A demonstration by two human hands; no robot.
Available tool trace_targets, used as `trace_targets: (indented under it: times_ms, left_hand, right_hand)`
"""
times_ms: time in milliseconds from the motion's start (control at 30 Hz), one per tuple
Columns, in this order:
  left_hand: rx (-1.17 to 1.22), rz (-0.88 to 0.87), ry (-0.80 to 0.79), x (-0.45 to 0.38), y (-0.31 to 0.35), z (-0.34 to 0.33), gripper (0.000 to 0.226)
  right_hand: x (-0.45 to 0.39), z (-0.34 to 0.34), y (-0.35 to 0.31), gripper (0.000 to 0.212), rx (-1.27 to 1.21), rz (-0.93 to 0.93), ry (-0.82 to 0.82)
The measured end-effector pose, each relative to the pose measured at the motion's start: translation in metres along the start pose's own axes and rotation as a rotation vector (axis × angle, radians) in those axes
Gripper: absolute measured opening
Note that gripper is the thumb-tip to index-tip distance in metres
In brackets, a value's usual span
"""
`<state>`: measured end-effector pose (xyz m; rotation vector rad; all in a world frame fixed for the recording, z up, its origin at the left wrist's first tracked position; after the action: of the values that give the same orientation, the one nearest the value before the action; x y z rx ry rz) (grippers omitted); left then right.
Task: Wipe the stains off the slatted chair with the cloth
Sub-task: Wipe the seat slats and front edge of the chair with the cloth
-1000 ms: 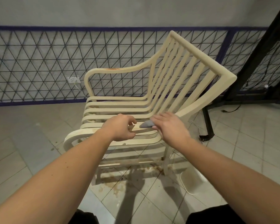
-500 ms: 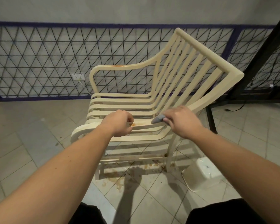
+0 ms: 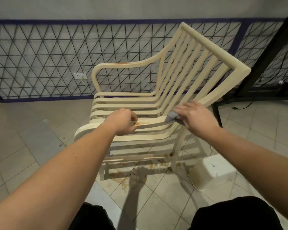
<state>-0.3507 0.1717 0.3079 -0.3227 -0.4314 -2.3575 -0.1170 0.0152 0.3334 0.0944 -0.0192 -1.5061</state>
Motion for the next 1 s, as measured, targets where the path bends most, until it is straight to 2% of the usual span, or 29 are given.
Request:
trace_targets:
  times_ms: [133,167,233,300,400,433,467,533,600,733,933,1000]
  left_hand:
    - [-0.003,0.0,0.013,-0.001,-0.001,0.0,0.026]
    - [0.002,-0.003,0.02,-0.001,-0.002,-0.001,0.026]
    - [0.009,-0.012,0.036,-0.001,-0.003,-0.003,0.026]
    - [0.011,-0.018,0.041,-0.001,-0.004,-0.003,0.026]
    - [0.025,-0.02,0.037,-0.002,-0.004,-0.003,0.025]
    - [0.03,-0.017,0.036,-0.002,-0.004,-0.003,0.025]
    - [0.034,-0.016,0.033,-0.002,-0.004,-0.002,0.024]
    - [0.034,-0.012,0.025,-0.002,-0.002,-0.002,0.025]
    - [0.026,-0.011,0.021,-0.003,-0.002,-0.001,0.025]
    - [0.054,-0.005,0.009,-0.003,-0.003,-0.001,0.022]
    - [0.067,-0.006,0.044,0.001,-0.002,-0.004,0.023]
    - [0.058,-0.002,0.05,0.001,-0.002,-0.004,0.022]
  right_hand:
    - [-0.011,-0.038,-0.053,0.04,-0.139,-0.028,-0.036]
    - [-0.01,-0.044,-0.063,0.041,-0.198,-0.045,-0.002]
    - [0.005,-0.046,-0.077,0.034,-0.459,-0.147,0.168]
    - [0.027,-0.041,-0.081,0.03,-0.785,-0.352,0.391]
    - [0.054,-0.032,-0.062,0.029,-1.169,-0.894,0.729]
    - [0.059,-0.026,-0.049,0.03,-1.235,-1.005,0.851]
    - [0.06,-0.019,-0.035,0.031,-1.238,-1.04,0.971]
    - [0.055,-0.003,-0.008,0.03,-1.15,-0.991,1.09]
    - [0.044,0.005,0.006,0.027,-1.102,-0.942,1.057]
    - [0.025,-0.022,-0.026,0.025,-1.191,-0.889,0.77]
    - [0.002,-0.066,-0.081,0.037,-1.327,-0.871,0.67]
    - [-0.004,-0.078,-0.095,0.033,-1.376,-0.839,0.587]
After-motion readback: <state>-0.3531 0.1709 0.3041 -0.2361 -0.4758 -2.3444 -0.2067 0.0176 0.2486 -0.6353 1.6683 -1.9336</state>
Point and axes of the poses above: each hand's wrist, its own x-axis away from the middle knuckle, its own z-axis out of the back of the hand, y = z × x, the point moved 2 cm from there along -x, towards the middle knuckle, and after that the axes turned 15 degrees about -y, right-handed, at the moved point
